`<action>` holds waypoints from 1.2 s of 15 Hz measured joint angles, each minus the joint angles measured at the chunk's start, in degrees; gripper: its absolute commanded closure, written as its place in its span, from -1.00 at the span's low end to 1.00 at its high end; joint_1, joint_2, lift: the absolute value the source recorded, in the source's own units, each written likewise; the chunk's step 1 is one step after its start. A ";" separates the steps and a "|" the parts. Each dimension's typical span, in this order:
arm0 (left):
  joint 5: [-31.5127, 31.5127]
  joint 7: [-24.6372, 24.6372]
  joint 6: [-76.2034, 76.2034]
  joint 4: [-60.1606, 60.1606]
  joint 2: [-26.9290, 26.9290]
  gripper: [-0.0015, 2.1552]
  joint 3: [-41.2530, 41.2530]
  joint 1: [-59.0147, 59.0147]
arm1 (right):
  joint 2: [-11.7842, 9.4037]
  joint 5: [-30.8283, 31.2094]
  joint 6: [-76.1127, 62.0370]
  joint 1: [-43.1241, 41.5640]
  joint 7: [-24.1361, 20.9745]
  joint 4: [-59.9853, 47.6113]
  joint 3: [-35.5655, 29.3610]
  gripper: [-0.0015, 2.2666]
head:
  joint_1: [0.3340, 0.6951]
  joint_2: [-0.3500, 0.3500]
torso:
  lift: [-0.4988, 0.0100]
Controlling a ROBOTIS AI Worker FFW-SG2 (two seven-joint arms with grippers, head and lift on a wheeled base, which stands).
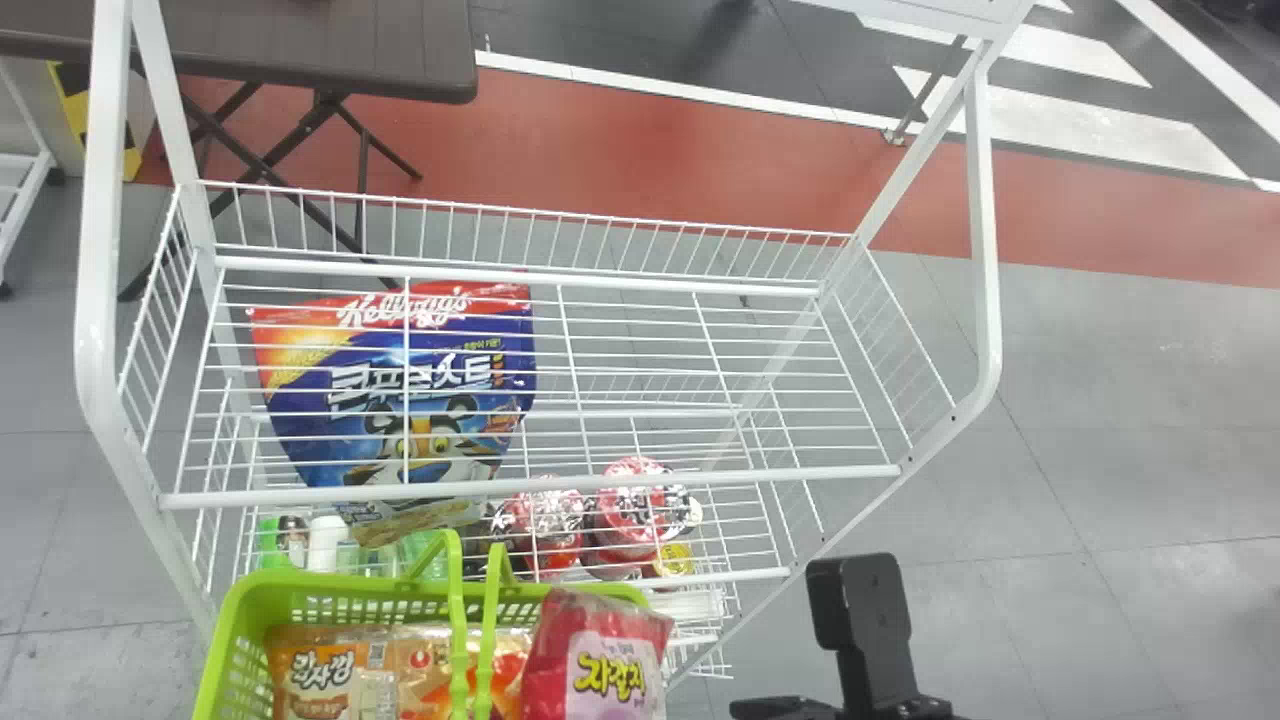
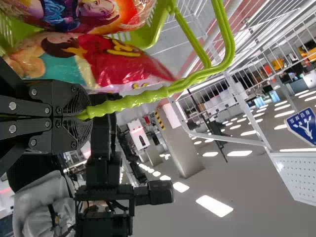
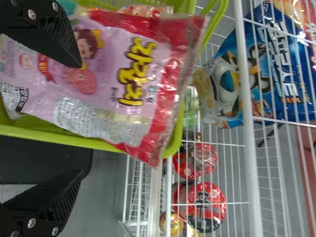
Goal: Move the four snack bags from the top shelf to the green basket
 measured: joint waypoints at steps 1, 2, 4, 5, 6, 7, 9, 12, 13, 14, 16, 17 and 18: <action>0.00 0.02 0.00 -0.07 0.00 0.30 0.02 0.10 | 0.10 -0.16 -2.02 0.07 -0.35 -0.55 -0.08 -0.94 | 1.00 -1.00 | 0.96; 0.00 0.06 0.00 -0.13 0.00 0.30 0.08 0.23 | 0.25 -0.35 -6.61 0.24 -0.90 -0.92 -0.10 -0.94 | 1.00 -1.00 | 0.96; 0.00 0.09 0.00 -0.36 0.00 0.30 0.01 0.46 | 0.81 -0.45 -20.72 0.67 -3.69 -0.79 0.19 -0.94 | 1.00 -1.00 | 0.96; -0.05 0.13 0.00 -0.50 0.00 0.30 -0.06 0.59 | 1.33 -0.47 -28.76 0.89 -4.52 -0.21 0.45 -0.94 | 1.00 -1.00 | 0.96; -0.07 0.13 0.00 -0.62 0.00 0.30 -0.10 0.69 | 1.77 -0.43 -35.71 1.08 -4.72 0.61 0.66 -0.94 | 1.00 -1.00 | 0.96; -0.12 0.13 0.00 -0.74 0.00 0.30 -0.12 0.83 | 2.20 -0.15 -43.62 1.37 -4.78 1.85 0.93 -0.94 | 1.00 -1.00 | 0.96; -0.17 0.16 0.00 -0.84 -0.03 0.30 -0.10 1.02 | 2.65 1.32 -54.46 1.97 -5.27 4.06 2.02 -0.93 | 1.00 -1.00 | 0.96; -0.18 0.16 0.00 -0.89 -0.09 0.30 -0.12 1.12 | 2.80 4.76 -65.24 3.00 -8.10 6.99 4.24 -0.93 | 1.00 -1.00 | 0.96; -0.18 0.16 0.00 -0.89 -0.09 0.30 -0.13 1.14 | 2.83 4.93 -67.23 3.20 -8.32 7.55 4.40 -0.93 | 1.00 -1.00 | 0.96; -0.18 0.16 0.00 -0.89 -0.09 0.30 -0.14 1.15 | 2.84 4.96 -68.50 3.34 -8.39 7.88 4.46 -0.93 | 1.00 -1.00 | 0.96; -0.18 0.15 0.00 -0.89 -0.09 0.30 -0.19 1.15 | 2.85 4.92 -69.24 3.42 -8.37 8.00 4.48 -0.93 | 1.00 -1.00 | 0.96; -0.18 0.10 0.00 -0.89 -0.09 0.30 -0.21 1.17 | 2.85 4.87 -69.31 3.43 -8.37 8.00 4.48 -0.93 | 1.00 -1.00 | 0.96; -0.18 0.07 0.00 -0.89 -0.09 0.30 -0.21 1.21 | 2.85 4.80 -69.35 3.43 -8.35 7.98 4.48 -0.93 | 1.00 -1.00 | 0.96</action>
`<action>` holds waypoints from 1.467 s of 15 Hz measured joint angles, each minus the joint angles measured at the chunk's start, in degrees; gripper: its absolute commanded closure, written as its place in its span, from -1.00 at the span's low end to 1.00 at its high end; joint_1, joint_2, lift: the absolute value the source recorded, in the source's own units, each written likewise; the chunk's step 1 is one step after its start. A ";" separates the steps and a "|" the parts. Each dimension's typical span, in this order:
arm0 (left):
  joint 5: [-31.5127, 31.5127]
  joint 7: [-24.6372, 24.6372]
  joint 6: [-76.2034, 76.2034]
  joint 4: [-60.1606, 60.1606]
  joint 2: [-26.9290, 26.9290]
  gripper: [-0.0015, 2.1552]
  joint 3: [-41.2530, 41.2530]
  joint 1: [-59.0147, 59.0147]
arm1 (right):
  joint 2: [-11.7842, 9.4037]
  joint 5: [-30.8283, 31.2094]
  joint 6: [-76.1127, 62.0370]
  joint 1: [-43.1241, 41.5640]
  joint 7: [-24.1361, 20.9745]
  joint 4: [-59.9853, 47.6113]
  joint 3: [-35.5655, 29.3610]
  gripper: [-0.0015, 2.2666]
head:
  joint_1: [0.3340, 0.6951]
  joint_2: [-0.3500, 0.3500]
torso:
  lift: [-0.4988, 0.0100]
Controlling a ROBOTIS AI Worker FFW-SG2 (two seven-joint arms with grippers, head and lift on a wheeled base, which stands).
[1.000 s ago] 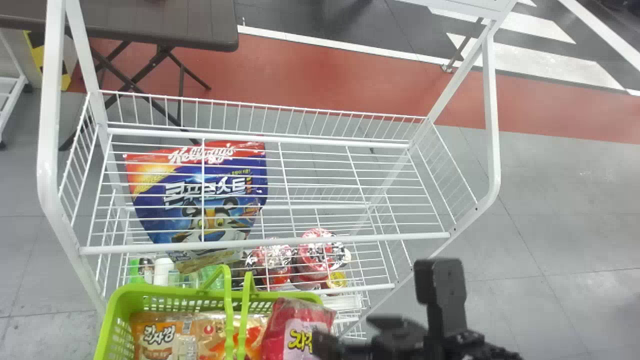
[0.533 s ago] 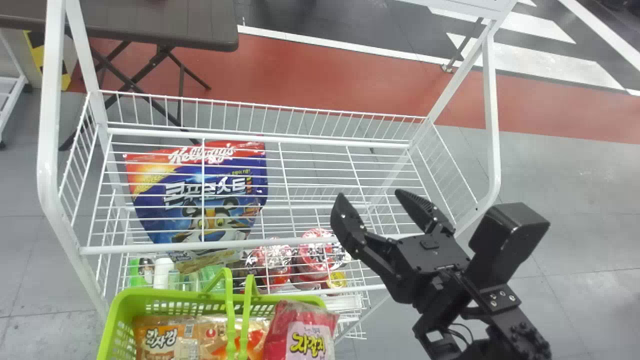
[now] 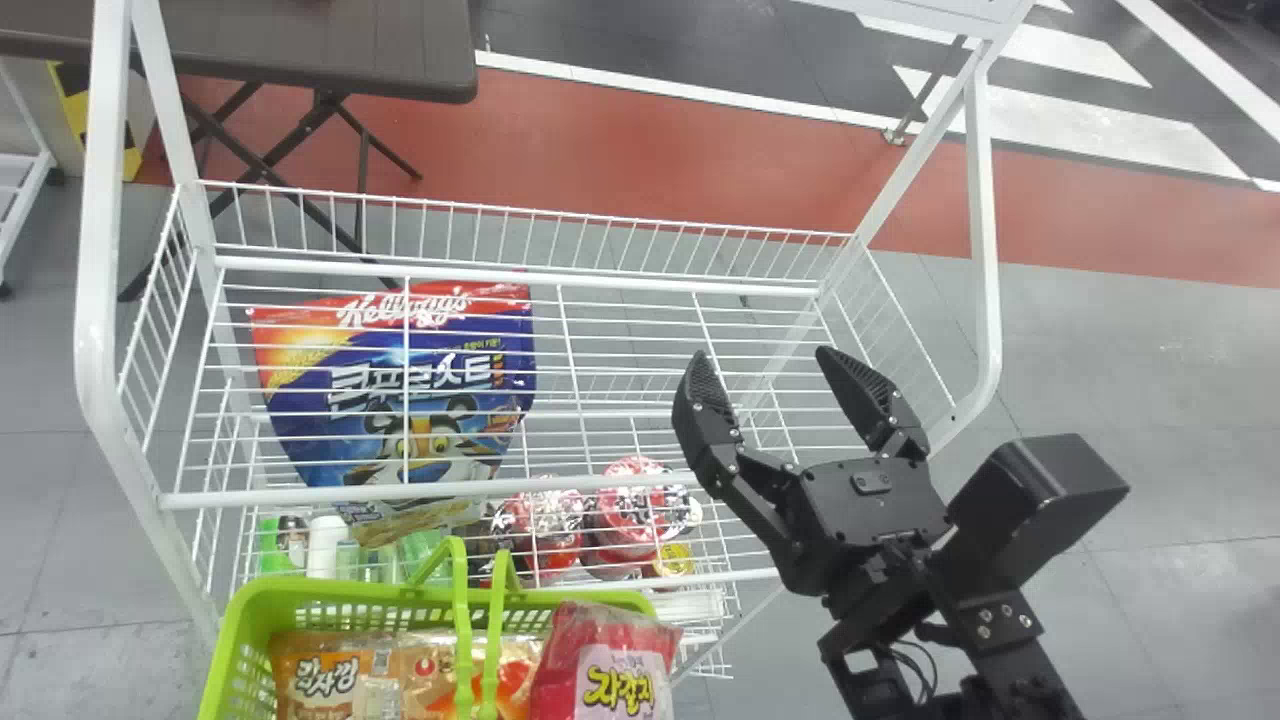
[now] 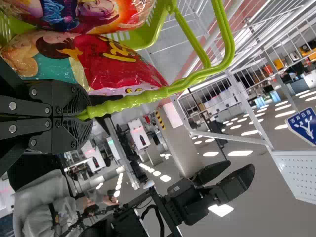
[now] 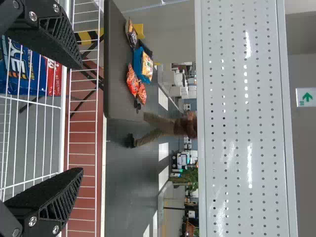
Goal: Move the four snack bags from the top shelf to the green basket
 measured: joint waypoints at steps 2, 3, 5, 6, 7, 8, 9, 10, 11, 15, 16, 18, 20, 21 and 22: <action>0.00 0.00 0.00 0.00 0.00 0.30 -0.01 0.03 | 0.00 -0.09 0.01 0.00 0.05 -0.07 0.00 -0.93 | 1.00 -1.00 | 0.96; 0.00 0.00 0.00 0.00 0.00 0.30 -0.01 0.03 | 0.00 -0.12 0.06 0.00 0.04 -0.09 0.00 -0.93 | 1.00 -1.00 | 0.96; 0.00 0.04 0.00 0.00 0.00 0.30 -0.01 0.03 | 0.00 -0.15 0.09 0.00 0.03 -0.10 -0.04 -0.93 | 1.00 -1.00 | 0.96; 0.00 0.07 -0.01 0.00 0.00 0.30 -0.01 0.03 | 0.00 -0.18 0.10 0.00 0.06 -0.10 -0.08 -0.93 | 1.00 -1.00 | 0.96; -0.04 0.08 -0.07 0.00 0.00 0.30 -0.01 0.03 | 0.00 -0.20 0.11 0.00 0.07 -0.11 -0.12 -0.93 | 1.00 -1.00 | 0.96; -0.08 0.10 -0.12 0.02 -0.03 0.30 -0.01 0.03 | 0.00 -0.21 0.24 -0.02 0.07 -0.11 -0.16 -0.93 | 1.00 -1.00 | 0.96; -0.13 0.16 -0.16 0.07 -0.06 0.30 -0.01 0.01 | 0.00 -0.22 0.40 -0.08 0.07 -0.11 -0.17 -0.93 | 1.00 -1.00 | 0.96; -0.16 0.17 -0.17 0.10 -0.08 0.30 -0.01 -0.02 | 0.00 -0.22 0.53 -0.14 0.07 -0.11 -0.17 -0.93 | 1.00 -1.00 | 0.96; -0.17 0.17 -0.18 0.14 -0.08 0.30 -0.01 -0.04 | 0.00 -0.22 0.66 -0.19 0.07 -0.11 -0.18 -0.93 | 1.00 -1.00 | 0.96; -0.23 0.26 -0.18 0.17 -0.09 0.30 -0.05 -0.20 | 0.00 -0.24 1.04 -0.34 0.07 -0.11 -0.28 -0.93 | 1.00 -1.00 | 0.96; -0.26 0.32 -0.18 0.18 -0.09 0.30 -0.08 -0.22 | -0.03 -0.30 1.11 -0.35 0.07 -0.11 -0.32 -0.93 | 1.00 -1.00 | 0.96; -0.27 0.39 -0.18 0.18 -0.09 0.30 -0.09 -0.23 | -0.08 -0.52 1.27 -0.41 0.07 -0.15 -0.46 -0.93 | 1.00 -1.00 | 0.96; -0.27 0.41 -0.18 0.18 -0.09 0.30 -0.09 -0.23 | -0.09 -0.63 1.42 -0.44 0.07 -0.20 -0.52 -0.93 | 1.00 -1.00 | 0.96; -0.27 0.43 -0.18 0.18 -0.09 0.30 -0.12 -0.23 | -0.09 -0.68 1.47 -0.44 0.07 -0.25 -0.53 -0.93 | 1.00 -1.00 | 0.96; -0.30 0.43 -0.18 0.18 -0.09 0.30 -0.15 -0.23 | -0.09 -0.73 1.52 -0.44 0.07 -0.30 -0.56 -0.93 | 1.00 -1.00 | 0.96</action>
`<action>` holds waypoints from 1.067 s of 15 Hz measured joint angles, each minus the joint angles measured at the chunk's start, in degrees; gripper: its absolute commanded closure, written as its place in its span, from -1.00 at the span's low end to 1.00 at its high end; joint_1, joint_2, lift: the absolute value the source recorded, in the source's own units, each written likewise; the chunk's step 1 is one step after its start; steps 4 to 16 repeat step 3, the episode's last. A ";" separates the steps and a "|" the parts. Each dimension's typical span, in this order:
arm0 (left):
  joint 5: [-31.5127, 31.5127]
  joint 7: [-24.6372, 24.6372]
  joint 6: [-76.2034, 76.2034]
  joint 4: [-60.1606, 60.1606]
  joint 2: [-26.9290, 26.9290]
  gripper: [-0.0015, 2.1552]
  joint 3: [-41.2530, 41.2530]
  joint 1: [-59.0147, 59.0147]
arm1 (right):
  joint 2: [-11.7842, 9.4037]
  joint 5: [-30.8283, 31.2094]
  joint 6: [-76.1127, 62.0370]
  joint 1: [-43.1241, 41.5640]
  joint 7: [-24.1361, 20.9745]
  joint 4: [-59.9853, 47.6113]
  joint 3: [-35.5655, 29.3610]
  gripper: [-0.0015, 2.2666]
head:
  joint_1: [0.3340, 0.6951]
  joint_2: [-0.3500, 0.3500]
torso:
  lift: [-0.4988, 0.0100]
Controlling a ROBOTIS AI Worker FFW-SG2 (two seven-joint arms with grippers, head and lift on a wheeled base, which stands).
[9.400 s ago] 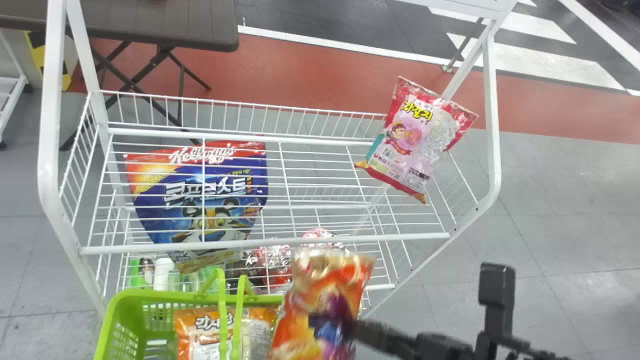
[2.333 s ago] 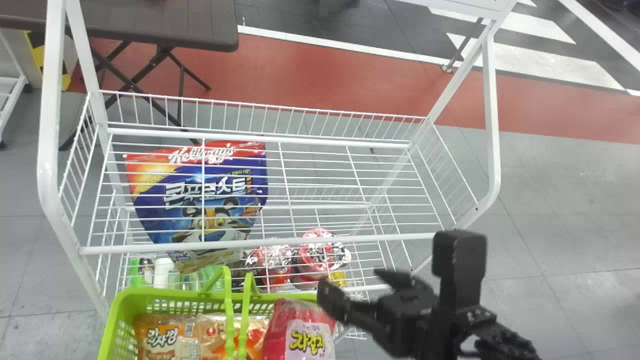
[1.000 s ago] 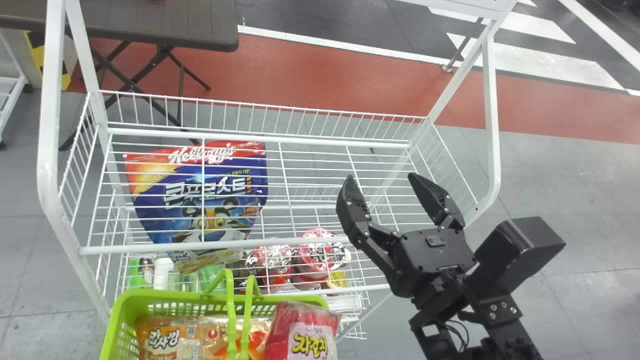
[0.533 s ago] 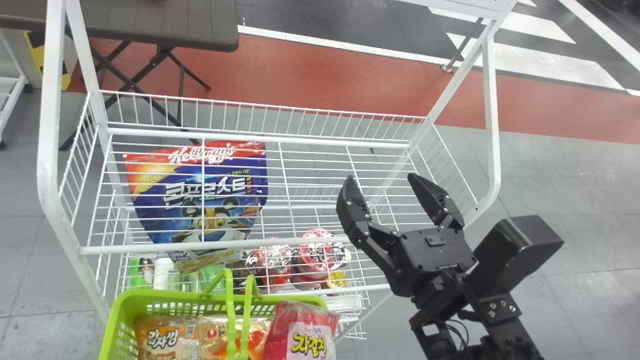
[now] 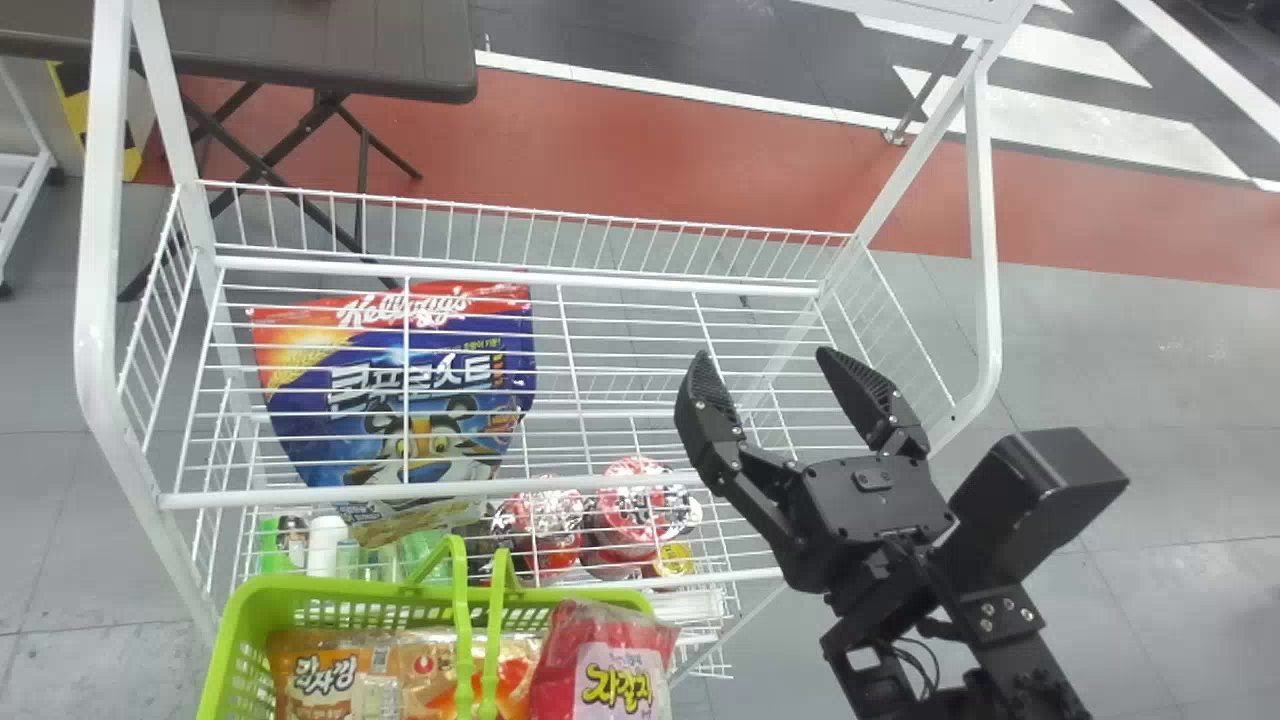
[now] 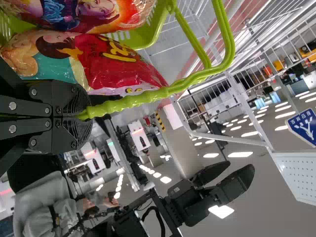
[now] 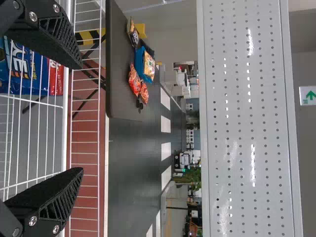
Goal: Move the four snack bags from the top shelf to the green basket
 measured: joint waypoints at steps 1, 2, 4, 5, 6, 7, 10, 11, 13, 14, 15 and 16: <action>-0.04 0.00 0.00 0.00 0.00 0.30 -0.03 0.00 | 0.00 -0.11 0.07 0.00 0.00 -0.06 -0.06 -0.93 | 1.00 -1.00 | 0.96; -0.05 0.00 0.00 -0.02 0.00 0.30 -0.07 0.00 | 0.00 -0.21 0.13 0.02 0.00 -0.13 -0.14 -0.93 | 1.00 -1.00 | 0.96; -0.05 0.00 0.00 -0.06 0.00 0.30 -0.10 0.00 | 0.00 -0.27 0.15 0.05 0.00 -0.19 -0.19 -0.93 | 1.00 -1.00 | 0.96; -0.05 0.00 0.00 -0.06 0.00 0.30 -0.10 0.00 | 0.00 -0.27 0.15 0.05 0.00 -0.19 -0.19 -0.93 | 1.00 -1.00 | 0.96; -0.05 0.00 0.00 -0.06 0.00 0.30 -0.10 0.00 | 0.00 -0.27 0.15 0.05 0.00 -0.19 -0.19 -0.93 | 1.00 -1.00 | 0.96; -0.05 0.00 0.00 -0.06 0.00 0.30 -0.10 0.00 | 0.00 -0.27 0.15 0.05 0.00 -0.19 -0.19 -0.93 | 1.00 -1.00 | 0.96; -0.05 0.00 0.00 -0.06 0.00 0.30 -0.10 0.00 | 0.00 -0.27 0.15 0.05 0.00 -0.19 -0.19 -0.93 | 1.00 -1.00 | 0.96; -0.05 0.00 0.00 -0.06 0.00 0.30 -0.10 0.00 | 0.00 -0.27 0.15 0.05 0.00 -0.19 -0.19 -0.93 | 1.00 -1.00 | 0.96; -0.05 0.00 0.00 -0.06 0.00 0.30 -0.10 0.00 | 0.00 -0.27 0.15 0.05 0.00 -0.19 -0.19 -0.93 | 1.00 -1.00 | 0.96; -0.05 0.00 0.00 -0.06 0.00 0.30 -0.10 0.00 | 0.00 -0.27 0.15 0.05 0.00 -0.19 -0.19 -0.93 | 1.00 -1.00 | 0.96; -0.05 0.00 0.00 -0.06 0.00 0.30 -0.10 0.00 | 0.00 -0.27 0.15 0.05 0.00 -0.19 -0.19 -0.93 | 1.00 -1.00 | 0.96; -0.05 0.00 0.00 -0.06 0.00 0.30 -0.10 0.00 | 0.00 -0.27 0.15 0.05 0.00 -0.19 -0.19 -0.93 | 1.00 -1.00 | 0.96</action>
